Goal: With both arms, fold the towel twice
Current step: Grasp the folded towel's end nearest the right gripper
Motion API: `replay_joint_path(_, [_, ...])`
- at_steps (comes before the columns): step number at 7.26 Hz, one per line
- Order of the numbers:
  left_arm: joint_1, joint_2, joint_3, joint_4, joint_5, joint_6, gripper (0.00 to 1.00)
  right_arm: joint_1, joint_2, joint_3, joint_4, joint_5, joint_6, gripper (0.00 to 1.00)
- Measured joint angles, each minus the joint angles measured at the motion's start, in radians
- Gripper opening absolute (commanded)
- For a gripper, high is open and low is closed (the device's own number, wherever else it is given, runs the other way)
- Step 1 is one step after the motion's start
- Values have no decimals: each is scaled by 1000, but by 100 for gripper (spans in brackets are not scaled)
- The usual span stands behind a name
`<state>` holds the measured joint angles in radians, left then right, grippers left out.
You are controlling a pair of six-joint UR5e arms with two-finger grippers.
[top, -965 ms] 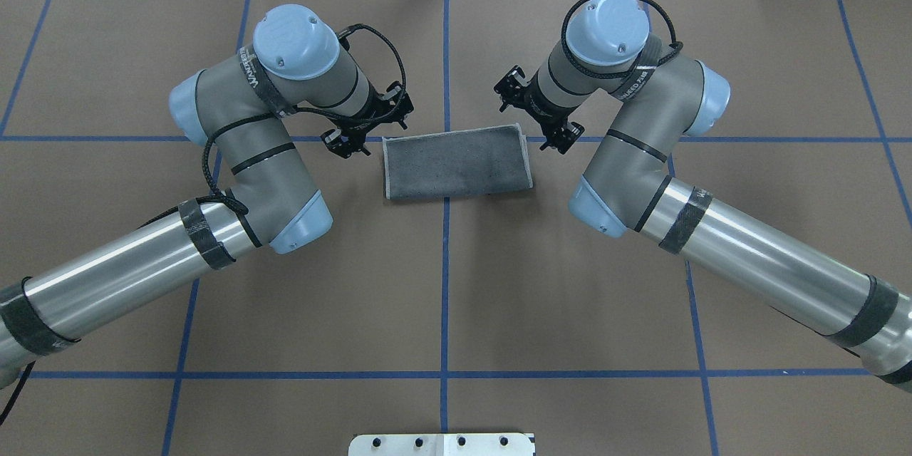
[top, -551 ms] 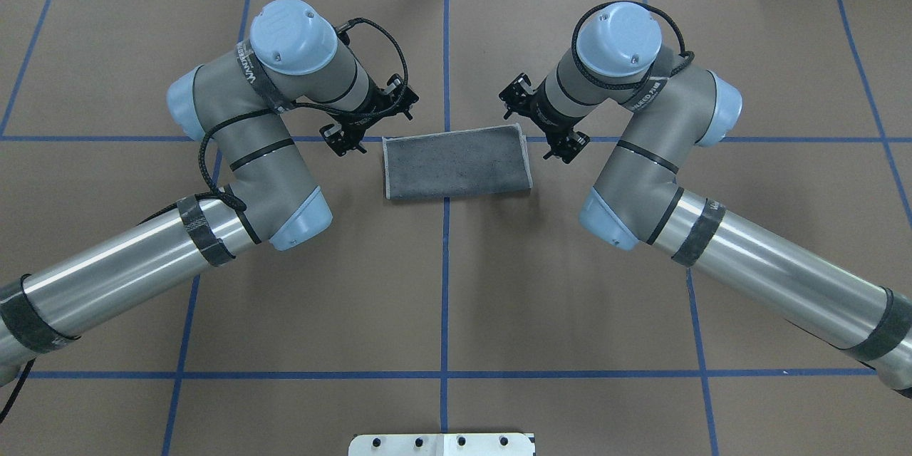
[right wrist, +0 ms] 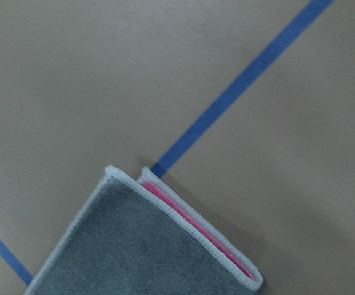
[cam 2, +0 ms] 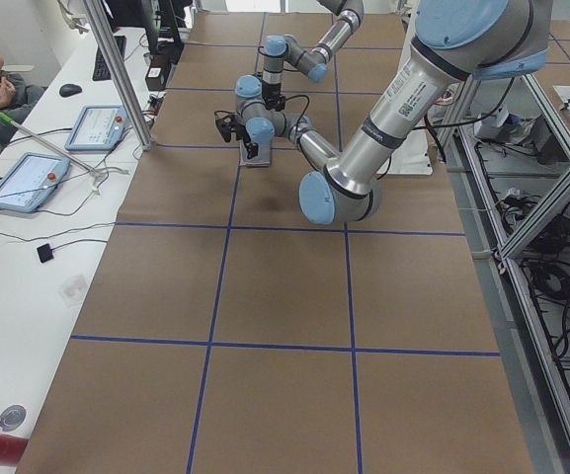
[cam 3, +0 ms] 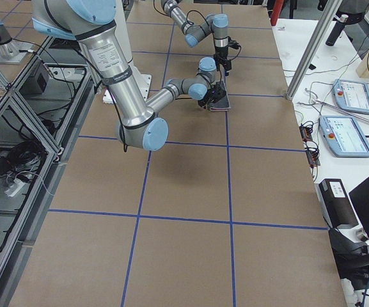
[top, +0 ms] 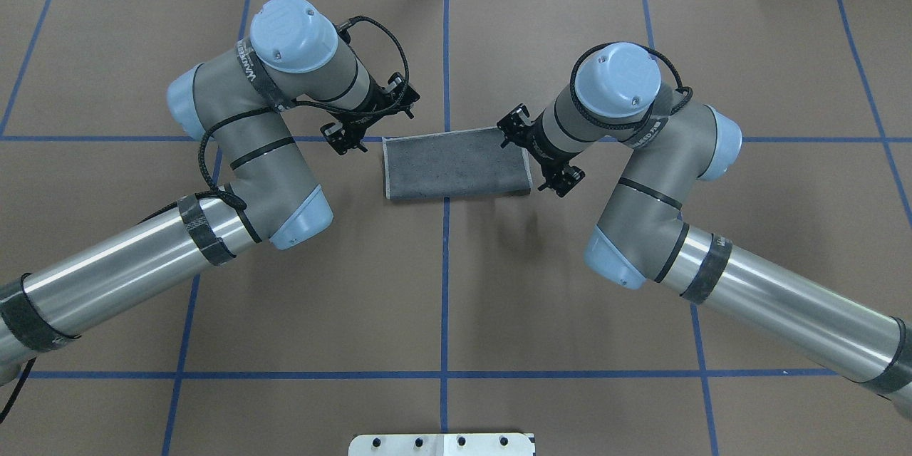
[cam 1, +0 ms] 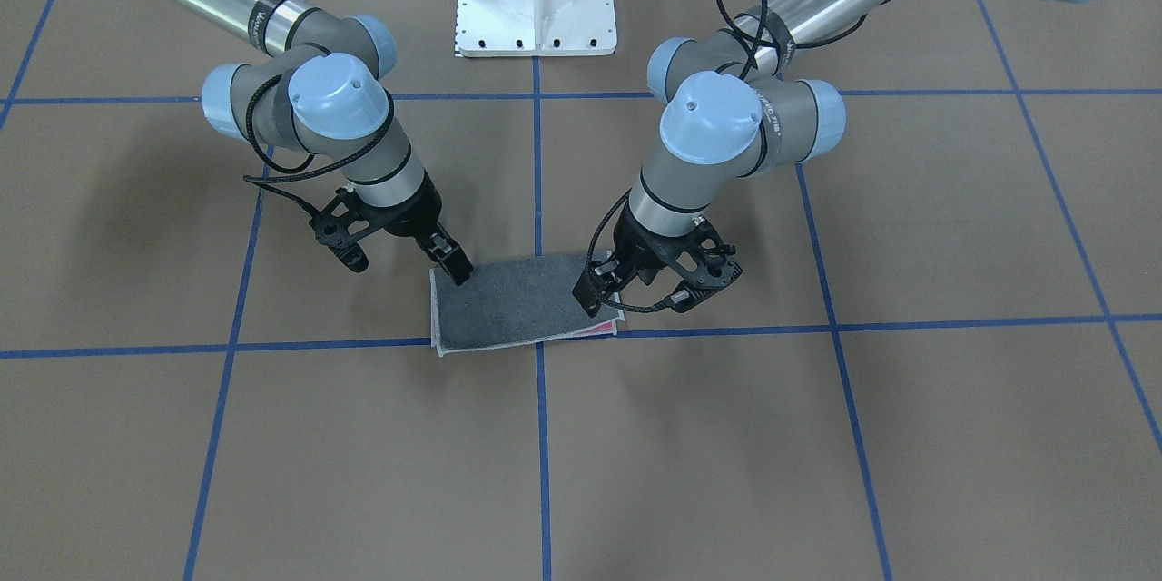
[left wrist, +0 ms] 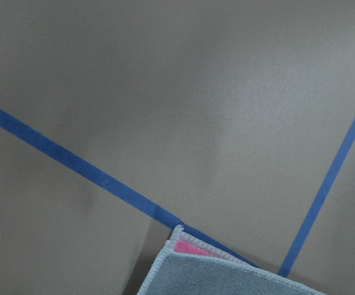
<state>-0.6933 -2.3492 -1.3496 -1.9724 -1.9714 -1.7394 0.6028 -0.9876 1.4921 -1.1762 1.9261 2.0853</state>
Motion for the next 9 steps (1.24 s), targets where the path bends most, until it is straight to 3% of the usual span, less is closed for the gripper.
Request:
replay_joint_path(2, [0, 1, 1, -2, 0, 0, 100, -7, 6, -22, -1, -14, 34, 62])
replay_joint_path(4, [1, 2, 2, -3, 0, 1, 100, -2, 9, -29, 0, -21, 43, 38])
replay_joint_path(6, [1, 3, 4, -5, 0, 1, 100, 7, 9, -30, -1, -22, 44, 5])
replay_joint_path(7, [1, 4, 4, -5, 0, 1, 100, 8, 11, -30, -1, -22, 48, 0])
replay_joint_path(9, [1, 4, 5, -6, 1, 1, 100, 9, 9, -25, 2, -21, 39, 0])
